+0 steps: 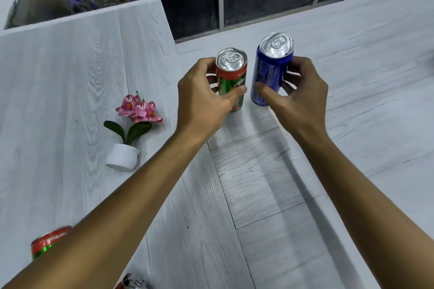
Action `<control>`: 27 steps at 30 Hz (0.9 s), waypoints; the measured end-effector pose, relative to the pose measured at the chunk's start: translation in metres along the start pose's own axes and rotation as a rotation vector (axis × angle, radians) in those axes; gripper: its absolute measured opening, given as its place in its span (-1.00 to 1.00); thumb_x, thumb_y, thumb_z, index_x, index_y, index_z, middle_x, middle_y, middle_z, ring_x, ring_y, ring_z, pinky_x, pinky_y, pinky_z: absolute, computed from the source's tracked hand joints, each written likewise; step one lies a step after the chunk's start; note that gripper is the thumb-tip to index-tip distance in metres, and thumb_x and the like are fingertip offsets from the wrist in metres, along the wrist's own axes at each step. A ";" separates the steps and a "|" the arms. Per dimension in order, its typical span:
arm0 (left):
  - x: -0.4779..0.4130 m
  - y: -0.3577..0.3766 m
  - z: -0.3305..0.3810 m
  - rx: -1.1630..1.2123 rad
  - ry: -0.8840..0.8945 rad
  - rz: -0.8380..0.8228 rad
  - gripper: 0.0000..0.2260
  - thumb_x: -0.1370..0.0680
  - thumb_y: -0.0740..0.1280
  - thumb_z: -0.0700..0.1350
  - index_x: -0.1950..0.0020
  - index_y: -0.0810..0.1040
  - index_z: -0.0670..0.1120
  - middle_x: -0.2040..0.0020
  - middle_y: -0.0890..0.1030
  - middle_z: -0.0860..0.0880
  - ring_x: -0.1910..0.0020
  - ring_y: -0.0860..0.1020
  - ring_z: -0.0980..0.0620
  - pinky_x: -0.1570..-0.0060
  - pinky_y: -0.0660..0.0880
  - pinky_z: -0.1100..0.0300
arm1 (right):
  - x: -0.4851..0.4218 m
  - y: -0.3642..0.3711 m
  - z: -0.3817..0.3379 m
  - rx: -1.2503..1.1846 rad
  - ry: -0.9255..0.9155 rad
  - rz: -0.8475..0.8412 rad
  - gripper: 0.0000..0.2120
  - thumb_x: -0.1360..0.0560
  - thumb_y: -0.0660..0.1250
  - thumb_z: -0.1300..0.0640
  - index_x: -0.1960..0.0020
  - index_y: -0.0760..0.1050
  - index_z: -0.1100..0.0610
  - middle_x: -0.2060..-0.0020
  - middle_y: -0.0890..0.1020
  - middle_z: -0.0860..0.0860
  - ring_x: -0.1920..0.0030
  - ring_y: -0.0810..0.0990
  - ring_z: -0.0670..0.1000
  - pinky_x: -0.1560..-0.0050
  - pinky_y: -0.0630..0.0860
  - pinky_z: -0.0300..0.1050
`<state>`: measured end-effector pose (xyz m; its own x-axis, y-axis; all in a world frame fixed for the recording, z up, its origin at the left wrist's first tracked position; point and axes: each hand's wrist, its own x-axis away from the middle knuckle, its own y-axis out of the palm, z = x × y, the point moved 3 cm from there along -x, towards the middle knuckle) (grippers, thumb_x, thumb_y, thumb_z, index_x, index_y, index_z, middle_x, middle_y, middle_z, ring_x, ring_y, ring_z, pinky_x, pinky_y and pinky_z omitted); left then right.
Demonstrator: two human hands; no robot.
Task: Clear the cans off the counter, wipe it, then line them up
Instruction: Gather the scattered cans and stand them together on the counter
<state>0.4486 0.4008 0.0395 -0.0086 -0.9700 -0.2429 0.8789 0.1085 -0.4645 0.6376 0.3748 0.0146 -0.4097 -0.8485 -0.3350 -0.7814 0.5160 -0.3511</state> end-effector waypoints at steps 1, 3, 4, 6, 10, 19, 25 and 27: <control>-0.003 0.002 -0.001 0.000 0.002 -0.002 -0.40 -0.37 0.65 0.03 -0.35 0.54 -0.05 -0.23 0.64 0.06 -0.14 0.63 0.12 -0.09 0.62 0.26 | -0.003 0.002 0.001 0.002 -0.004 0.001 -0.37 -0.33 0.61 -0.01 -0.31 0.48 0.14 -0.12 0.62 -0.07 -0.13 0.65 -0.10 -0.12 0.63 -0.21; -0.009 0.005 -0.003 -0.009 0.003 -0.004 -0.39 -0.37 0.65 0.04 -0.35 0.53 -0.05 -0.24 0.64 0.07 -0.15 0.62 0.12 -0.08 0.59 0.34 | -0.009 0.005 0.002 0.004 -0.007 0.003 -0.37 -0.33 0.61 -0.01 -0.31 0.47 0.14 -0.13 0.62 -0.07 -0.13 0.64 -0.10 -0.12 0.63 -0.22; -0.010 0.007 -0.004 -0.012 0.001 -0.005 -0.39 -0.38 0.65 0.04 -0.36 0.53 -0.05 -0.25 0.64 0.06 -0.15 0.62 0.11 -0.09 0.59 0.33 | -0.010 0.006 0.003 0.004 -0.007 0.007 -0.37 -0.33 0.61 -0.02 -0.31 0.47 0.13 -0.13 0.62 -0.08 -0.12 0.64 -0.12 -0.11 0.62 -0.24; -0.012 0.011 -0.007 -0.013 -0.010 -0.007 -0.38 -0.38 0.64 0.03 -0.37 0.53 -0.06 -0.26 0.64 0.05 -0.17 0.62 0.09 -0.13 0.62 0.24 | -0.013 0.006 0.006 0.009 -0.007 0.015 -0.37 -0.33 0.60 -0.03 -0.31 0.48 0.13 -0.12 0.61 -0.09 -0.12 0.63 -0.14 -0.11 0.62 -0.25; -0.014 0.018 -0.011 -0.015 -0.016 -0.010 -0.37 -0.39 0.64 0.04 -0.38 0.52 -0.06 -0.28 0.63 0.04 -0.18 0.62 0.09 -0.15 0.62 0.20 | -0.015 0.004 0.012 0.021 -0.002 0.018 -0.38 -0.34 0.60 -0.03 -0.31 0.48 0.13 -0.10 0.61 -0.11 -0.12 0.63 -0.16 -0.10 0.61 -0.28; -0.012 0.030 -0.017 -0.026 0.014 -0.027 -0.38 -0.38 0.64 0.05 -0.37 0.53 -0.06 -0.25 0.63 0.05 -0.13 0.59 0.18 -0.01 0.47 0.57 | -0.008 0.005 0.025 0.054 -0.009 -0.010 -0.37 -0.36 0.61 -0.04 -0.32 0.48 0.14 -0.10 0.60 -0.11 -0.11 0.64 -0.16 -0.09 0.59 -0.32; -0.004 0.031 -0.027 -0.059 0.013 -0.020 -0.40 -0.41 0.62 0.05 -0.37 0.53 -0.07 -0.27 0.62 0.04 -0.18 0.56 0.19 -0.04 0.41 0.61 | -0.006 0.008 0.030 0.075 -0.023 -0.034 -0.36 -0.38 0.59 -0.06 -0.35 0.46 0.15 -0.17 0.62 -0.04 -0.15 0.64 -0.09 -0.12 0.63 -0.21; -0.003 0.033 -0.029 -0.050 0.005 -0.032 -0.42 -0.41 0.62 0.03 -0.36 0.54 -0.07 -0.26 0.62 0.05 -0.16 0.55 0.22 -0.04 0.41 0.62 | -0.005 0.007 0.031 0.096 -0.028 -0.041 -0.35 -0.40 0.57 -0.08 -0.37 0.45 0.15 -0.19 0.62 -0.02 -0.17 0.63 -0.09 -0.14 0.62 -0.20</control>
<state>0.4637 0.4134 0.0003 -0.0385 -0.9721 -0.2315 0.8533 0.0886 -0.5138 0.6489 0.3862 -0.0129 -0.3641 -0.8663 -0.3421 -0.7482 0.4908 -0.4464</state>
